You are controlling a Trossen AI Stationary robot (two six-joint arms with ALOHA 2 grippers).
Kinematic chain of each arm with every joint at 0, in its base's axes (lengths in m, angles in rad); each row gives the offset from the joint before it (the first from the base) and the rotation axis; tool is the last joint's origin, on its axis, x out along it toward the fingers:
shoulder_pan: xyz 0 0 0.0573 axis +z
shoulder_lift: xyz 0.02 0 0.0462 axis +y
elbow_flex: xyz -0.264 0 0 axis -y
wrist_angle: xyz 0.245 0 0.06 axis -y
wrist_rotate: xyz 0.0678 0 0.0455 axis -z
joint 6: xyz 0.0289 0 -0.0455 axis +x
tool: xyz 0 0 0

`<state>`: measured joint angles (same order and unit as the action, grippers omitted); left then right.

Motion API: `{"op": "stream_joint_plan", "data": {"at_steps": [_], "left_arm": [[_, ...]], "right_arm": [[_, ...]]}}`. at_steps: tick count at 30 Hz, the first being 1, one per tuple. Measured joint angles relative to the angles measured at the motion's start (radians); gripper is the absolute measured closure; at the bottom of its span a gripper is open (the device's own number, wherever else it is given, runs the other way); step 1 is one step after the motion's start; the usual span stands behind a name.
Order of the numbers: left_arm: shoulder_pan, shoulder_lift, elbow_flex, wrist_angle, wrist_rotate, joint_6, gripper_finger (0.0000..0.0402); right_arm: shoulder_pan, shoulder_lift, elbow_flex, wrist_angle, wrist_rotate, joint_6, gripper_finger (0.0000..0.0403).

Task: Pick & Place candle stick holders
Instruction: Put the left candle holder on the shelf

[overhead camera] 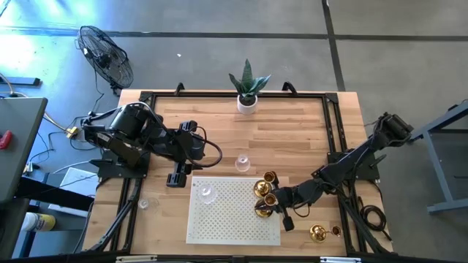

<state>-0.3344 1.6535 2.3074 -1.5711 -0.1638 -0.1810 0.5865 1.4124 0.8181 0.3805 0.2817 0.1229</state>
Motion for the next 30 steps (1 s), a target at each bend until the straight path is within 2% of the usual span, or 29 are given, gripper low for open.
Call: {"op": "stream_joint_plan", "data": {"at_steps": [30], "left_arm": [[0.0, 0.0, 0.0, 0.0, 0.0, 0.0, 0.0218]], "right_arm": [[0.0, 0.0, 0.0, 0.0, 0.0, -0.054, 0.0386]]}}
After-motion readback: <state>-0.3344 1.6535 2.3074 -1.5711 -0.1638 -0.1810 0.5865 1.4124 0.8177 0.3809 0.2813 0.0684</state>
